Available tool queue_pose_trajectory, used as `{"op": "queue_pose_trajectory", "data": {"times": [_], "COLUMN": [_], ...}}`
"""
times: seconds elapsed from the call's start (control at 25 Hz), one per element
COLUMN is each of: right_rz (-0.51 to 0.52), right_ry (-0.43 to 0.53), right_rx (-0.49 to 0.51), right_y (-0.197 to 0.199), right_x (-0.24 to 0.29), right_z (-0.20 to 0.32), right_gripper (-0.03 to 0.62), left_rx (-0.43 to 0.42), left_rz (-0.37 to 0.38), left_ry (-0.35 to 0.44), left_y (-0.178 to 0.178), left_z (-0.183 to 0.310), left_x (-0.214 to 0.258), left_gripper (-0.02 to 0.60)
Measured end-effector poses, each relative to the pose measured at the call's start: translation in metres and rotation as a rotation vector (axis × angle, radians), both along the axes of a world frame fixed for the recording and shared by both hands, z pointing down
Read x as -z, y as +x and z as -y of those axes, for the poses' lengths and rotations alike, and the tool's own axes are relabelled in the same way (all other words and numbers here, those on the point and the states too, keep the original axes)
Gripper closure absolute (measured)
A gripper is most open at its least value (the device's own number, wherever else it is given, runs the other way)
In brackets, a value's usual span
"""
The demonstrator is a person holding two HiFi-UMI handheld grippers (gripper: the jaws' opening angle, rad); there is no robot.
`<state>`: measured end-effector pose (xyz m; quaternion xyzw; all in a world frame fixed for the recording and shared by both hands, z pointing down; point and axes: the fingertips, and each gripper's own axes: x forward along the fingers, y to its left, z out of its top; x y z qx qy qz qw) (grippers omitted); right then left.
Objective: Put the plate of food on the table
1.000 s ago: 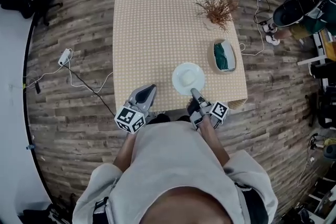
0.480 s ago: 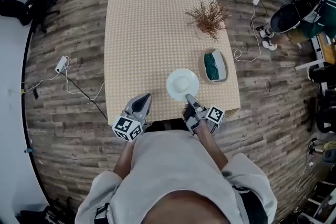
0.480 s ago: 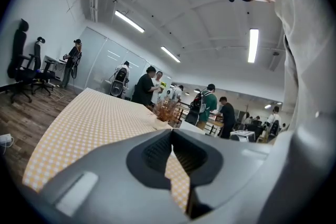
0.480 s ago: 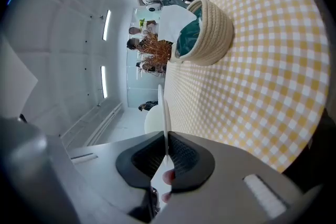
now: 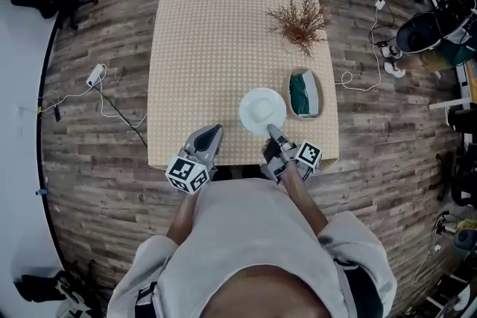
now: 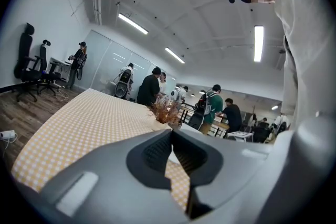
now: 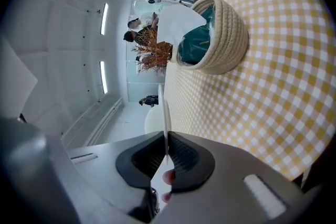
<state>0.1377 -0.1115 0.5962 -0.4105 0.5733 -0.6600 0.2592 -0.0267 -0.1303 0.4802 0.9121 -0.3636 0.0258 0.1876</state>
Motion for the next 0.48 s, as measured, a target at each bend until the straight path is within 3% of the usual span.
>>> {"op": "queue_pose_trajectory", "data": {"times": [0.48], "right_rz": [0.003], "right_ry": [-0.038], "right_rx": [0.004], "right_y": [-0.012], "right_x": [-0.019], "right_z": [0.002], "right_gripper": [0.582], "left_rx": [0.013], "left_rz": [0.026], "left_ry": [-0.047], "left_y": [-0.02], "left_z": [0.007], "left_x": [-0.014], "left_gripper": [0.571]}}
